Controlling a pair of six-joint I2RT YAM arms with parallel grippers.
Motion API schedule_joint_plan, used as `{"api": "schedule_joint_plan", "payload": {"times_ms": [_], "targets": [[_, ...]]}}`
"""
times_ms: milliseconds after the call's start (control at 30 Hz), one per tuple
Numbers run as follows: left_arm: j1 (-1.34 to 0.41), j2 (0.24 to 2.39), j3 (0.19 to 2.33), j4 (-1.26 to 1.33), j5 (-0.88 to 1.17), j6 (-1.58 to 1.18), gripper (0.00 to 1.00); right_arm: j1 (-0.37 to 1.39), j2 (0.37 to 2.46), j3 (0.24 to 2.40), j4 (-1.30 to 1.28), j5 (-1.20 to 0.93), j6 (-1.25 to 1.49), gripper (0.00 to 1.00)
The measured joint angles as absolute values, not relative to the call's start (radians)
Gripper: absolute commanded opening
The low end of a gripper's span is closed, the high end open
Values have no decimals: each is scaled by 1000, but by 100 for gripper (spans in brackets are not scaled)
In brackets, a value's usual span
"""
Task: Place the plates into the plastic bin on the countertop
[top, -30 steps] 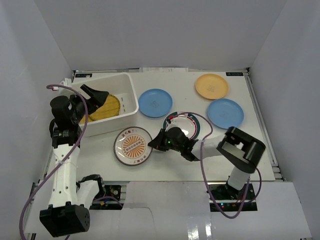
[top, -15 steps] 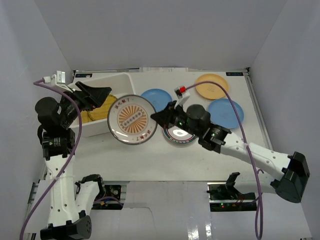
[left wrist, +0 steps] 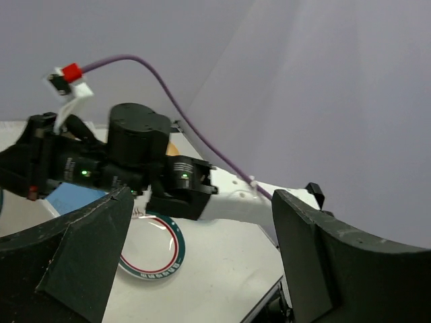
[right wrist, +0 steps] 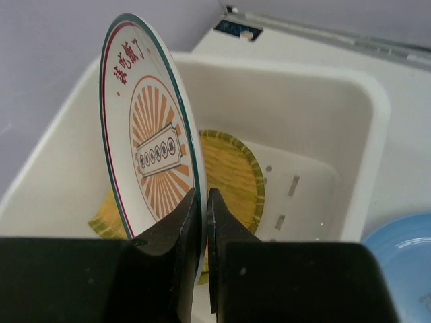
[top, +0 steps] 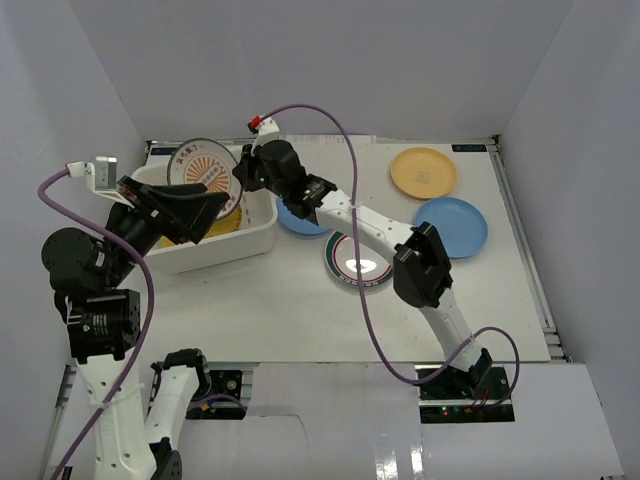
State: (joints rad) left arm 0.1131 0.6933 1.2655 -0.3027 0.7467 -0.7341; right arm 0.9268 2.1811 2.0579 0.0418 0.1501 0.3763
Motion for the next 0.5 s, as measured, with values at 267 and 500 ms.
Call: {"api": "schedule_joint_plan", "payload": {"times_ms": [267, 500], "targets": [[96, 705, 1126, -337, 739, -749, 98, 923, 2365, 2144, -26, 130, 410, 54], [93, 712, 1004, -327, 721, -780, 96, 931, 2289, 2089, -5, 143, 418, 83]]}}
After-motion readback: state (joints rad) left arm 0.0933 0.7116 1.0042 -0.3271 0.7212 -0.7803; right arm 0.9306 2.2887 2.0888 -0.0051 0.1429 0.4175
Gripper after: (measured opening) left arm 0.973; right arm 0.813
